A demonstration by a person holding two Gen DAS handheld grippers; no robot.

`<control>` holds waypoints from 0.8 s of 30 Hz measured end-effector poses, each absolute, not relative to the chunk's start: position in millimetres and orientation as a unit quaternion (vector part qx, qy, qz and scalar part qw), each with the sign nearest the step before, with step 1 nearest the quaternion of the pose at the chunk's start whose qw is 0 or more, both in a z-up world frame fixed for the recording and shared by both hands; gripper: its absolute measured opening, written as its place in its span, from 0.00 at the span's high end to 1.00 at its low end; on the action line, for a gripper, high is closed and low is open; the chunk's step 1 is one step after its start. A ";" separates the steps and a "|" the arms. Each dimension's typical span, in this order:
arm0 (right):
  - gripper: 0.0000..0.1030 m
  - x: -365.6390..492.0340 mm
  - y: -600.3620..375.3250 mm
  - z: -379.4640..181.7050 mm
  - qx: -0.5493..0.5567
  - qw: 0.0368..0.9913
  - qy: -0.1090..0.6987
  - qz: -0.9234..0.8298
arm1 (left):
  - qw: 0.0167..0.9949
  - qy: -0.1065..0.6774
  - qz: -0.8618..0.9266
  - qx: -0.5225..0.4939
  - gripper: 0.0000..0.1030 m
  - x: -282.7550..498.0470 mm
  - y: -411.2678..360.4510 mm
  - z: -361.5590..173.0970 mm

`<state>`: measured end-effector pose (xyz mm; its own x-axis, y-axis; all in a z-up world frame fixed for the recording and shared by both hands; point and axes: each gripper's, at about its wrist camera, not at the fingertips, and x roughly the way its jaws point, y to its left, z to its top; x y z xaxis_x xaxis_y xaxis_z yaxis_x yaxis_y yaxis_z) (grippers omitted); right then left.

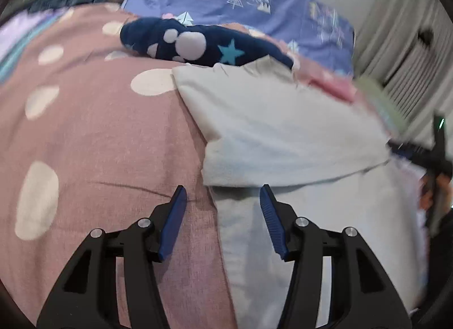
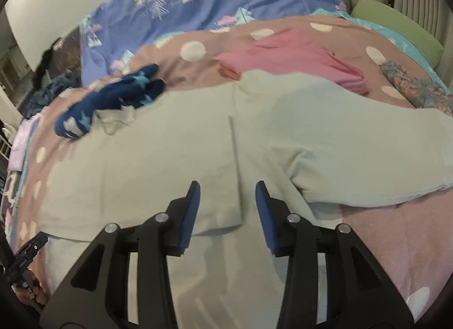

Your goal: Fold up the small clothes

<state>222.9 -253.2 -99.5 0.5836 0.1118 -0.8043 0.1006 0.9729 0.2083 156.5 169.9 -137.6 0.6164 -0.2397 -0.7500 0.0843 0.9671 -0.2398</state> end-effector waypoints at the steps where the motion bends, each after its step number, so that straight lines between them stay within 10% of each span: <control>1: 0.60 224.1 -256.7 -105.0 0.131 0.877 0.463 0.006 | 0.900 0.425 -0.077 -0.064 0.47 157.0 163.7 -138.5; 6: 0.60 227.9 -267.4 -116.5 0.176 0.867 0.466 0.018 | 0.905 0.421 -0.043 -0.034 0.50 160.3 161.1 -140.1; 8: 0.69 229.0 -263.6 -114.9 0.162 0.870 0.466 0.018 | 0.906 0.419 -0.037 -0.036 0.52 161.2 163.9 -139.2; 10: 0.98 230.9 -255.5 -113.2 0.135 0.873 0.468 0.024 | 0.907 0.419 -0.033 -0.034 0.53 161.9 164.2 -138.2; 17: 0.95 223.2 -259.9 -104.9 0.147 0.871 0.469 0.025 | 0.907 0.418 -0.039 -0.045 0.53 162.7 166.8 -137.8; 21: 0.64 218.0 -263.1 -111.3 0.165 0.858 0.485 0.049 | 0.905 0.420 -0.043 -0.048 0.52 163.7 166.6 -139.3; 24: 0.96 224.1 -247.1 -117.0 0.125 0.858 0.496 0.047 | 0.906 0.419 -0.043 -0.048 0.52 163.2 166.7 -139.2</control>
<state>224.1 -247.1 -117.0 0.5034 0.2051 -0.8394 0.0425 0.9644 0.2612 163.2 166.7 -139.2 0.6456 -0.1182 -0.7545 0.0381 0.9917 -0.1228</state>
